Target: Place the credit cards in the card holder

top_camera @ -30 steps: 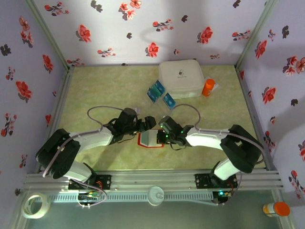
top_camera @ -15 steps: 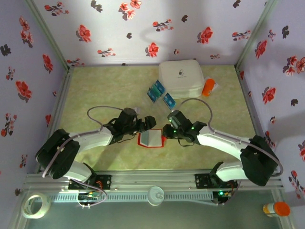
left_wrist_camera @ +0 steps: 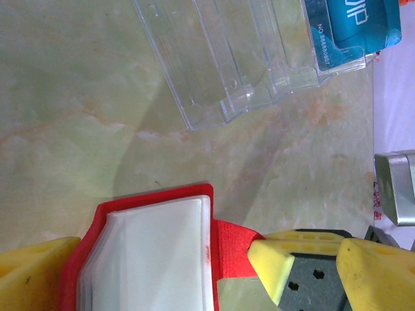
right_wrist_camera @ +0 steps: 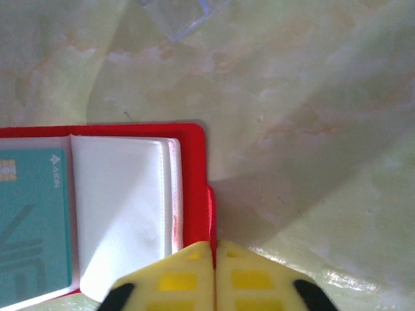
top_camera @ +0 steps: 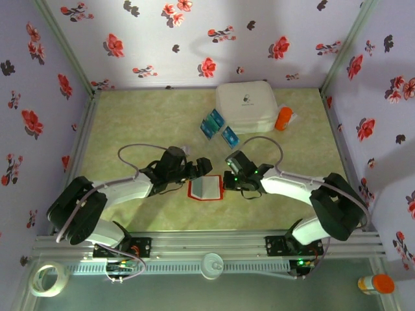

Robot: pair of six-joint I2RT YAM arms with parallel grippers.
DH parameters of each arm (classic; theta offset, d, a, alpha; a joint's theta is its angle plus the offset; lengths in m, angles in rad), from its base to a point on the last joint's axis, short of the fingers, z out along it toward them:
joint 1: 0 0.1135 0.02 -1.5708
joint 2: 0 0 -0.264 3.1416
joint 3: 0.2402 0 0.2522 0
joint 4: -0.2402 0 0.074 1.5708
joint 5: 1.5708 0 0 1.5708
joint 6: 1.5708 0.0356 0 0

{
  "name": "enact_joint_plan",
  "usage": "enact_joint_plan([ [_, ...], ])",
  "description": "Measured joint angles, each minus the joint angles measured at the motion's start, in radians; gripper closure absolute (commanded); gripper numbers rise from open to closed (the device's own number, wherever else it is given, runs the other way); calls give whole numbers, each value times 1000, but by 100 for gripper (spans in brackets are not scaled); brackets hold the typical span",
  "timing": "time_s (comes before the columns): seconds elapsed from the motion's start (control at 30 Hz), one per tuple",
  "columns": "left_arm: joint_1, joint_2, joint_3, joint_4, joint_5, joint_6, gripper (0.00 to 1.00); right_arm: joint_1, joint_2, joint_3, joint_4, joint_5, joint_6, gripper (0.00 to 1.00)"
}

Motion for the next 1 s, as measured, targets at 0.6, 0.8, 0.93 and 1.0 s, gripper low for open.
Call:
enact_joint_plan([
  [0.6, -84, 50, 90, 16, 1, -26, 0, -44, 6, -49, 143, -81, 12, 100],
  [0.8, -100, 117, 105, 65, 0, -63, 0, -62, -14, -64, 145, -89, 11, 79],
  [0.93, -105, 149, 105, 79, -5, -81, 0, -98, -117, -89, 91, -83, 10, 76],
  [1.0, -107, 154, 105, 82, -13, -87, 0, -123, -193, -101, 50, -76, 4, 76],
])
